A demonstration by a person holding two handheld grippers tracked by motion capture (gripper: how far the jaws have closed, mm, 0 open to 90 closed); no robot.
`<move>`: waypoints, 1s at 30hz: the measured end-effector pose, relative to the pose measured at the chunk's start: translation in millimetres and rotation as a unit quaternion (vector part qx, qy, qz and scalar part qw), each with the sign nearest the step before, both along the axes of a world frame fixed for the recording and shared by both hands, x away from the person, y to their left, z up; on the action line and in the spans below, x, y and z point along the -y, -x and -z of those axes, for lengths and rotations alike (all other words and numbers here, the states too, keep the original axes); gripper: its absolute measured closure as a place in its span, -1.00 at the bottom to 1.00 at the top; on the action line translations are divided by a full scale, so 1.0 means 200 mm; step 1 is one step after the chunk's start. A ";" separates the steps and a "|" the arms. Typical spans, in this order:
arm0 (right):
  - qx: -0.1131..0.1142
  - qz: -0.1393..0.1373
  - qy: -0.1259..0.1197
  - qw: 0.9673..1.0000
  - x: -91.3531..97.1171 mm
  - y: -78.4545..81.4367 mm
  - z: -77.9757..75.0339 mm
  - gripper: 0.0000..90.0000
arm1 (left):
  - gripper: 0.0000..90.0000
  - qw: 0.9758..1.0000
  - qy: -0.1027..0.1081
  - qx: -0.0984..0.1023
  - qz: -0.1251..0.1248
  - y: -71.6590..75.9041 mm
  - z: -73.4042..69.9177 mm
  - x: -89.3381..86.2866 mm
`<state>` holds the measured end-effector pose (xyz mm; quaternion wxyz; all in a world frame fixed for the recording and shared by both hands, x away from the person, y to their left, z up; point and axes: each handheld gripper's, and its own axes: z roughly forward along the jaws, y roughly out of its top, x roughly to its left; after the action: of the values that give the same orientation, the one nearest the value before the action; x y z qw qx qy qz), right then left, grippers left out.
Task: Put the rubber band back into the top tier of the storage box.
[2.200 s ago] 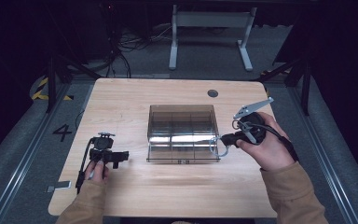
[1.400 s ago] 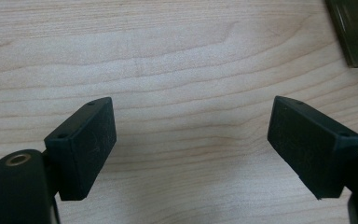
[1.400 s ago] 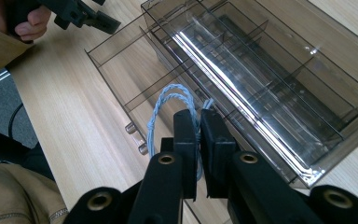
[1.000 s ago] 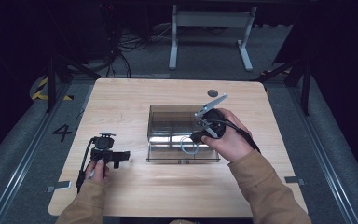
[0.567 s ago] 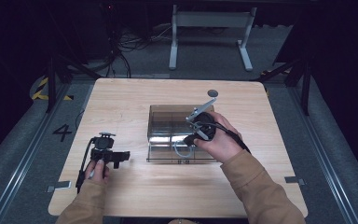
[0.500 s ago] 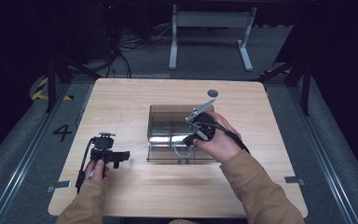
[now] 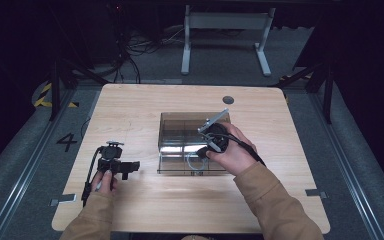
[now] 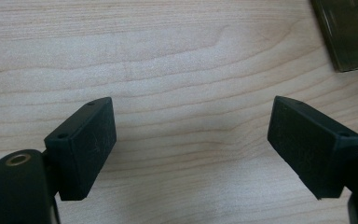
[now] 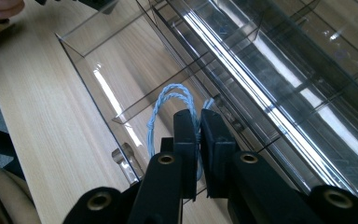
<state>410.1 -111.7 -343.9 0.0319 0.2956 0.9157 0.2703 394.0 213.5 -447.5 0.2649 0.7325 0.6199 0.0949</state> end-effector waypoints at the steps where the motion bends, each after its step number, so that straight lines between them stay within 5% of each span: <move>1: -0.001 0.001 0.000 1.000 0.00 0.00 0.00 0.91 | -0.64 1.000 -0.001 -0.001 0.002 0.00 0.00 0.00; 11: -0.011 -0.002 0.010 1.000 -0.01 -0.01 0.06 0.87 | -0.64 1.000 -0.001 0.000 0.001 0.00 0.00 0.00; 14: 0.006 -0.004 0.007 1.000 -0.01 0.00 0.05 0.74 | -0.64 1.000 0.000 -0.001 0.001 0.00 0.00 0.00; 30: 0.046 0.005 -0.015 0.999 0.13 0.03 -0.15 0.62 | -0.64 1.000 0.003 0.002 0.004 -0.01 0.00 -0.01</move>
<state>405.0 -138.3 -313.2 0.0710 0.2874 0.9077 0.2974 395.5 215.4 -447.2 0.2681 0.7341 0.6168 0.0936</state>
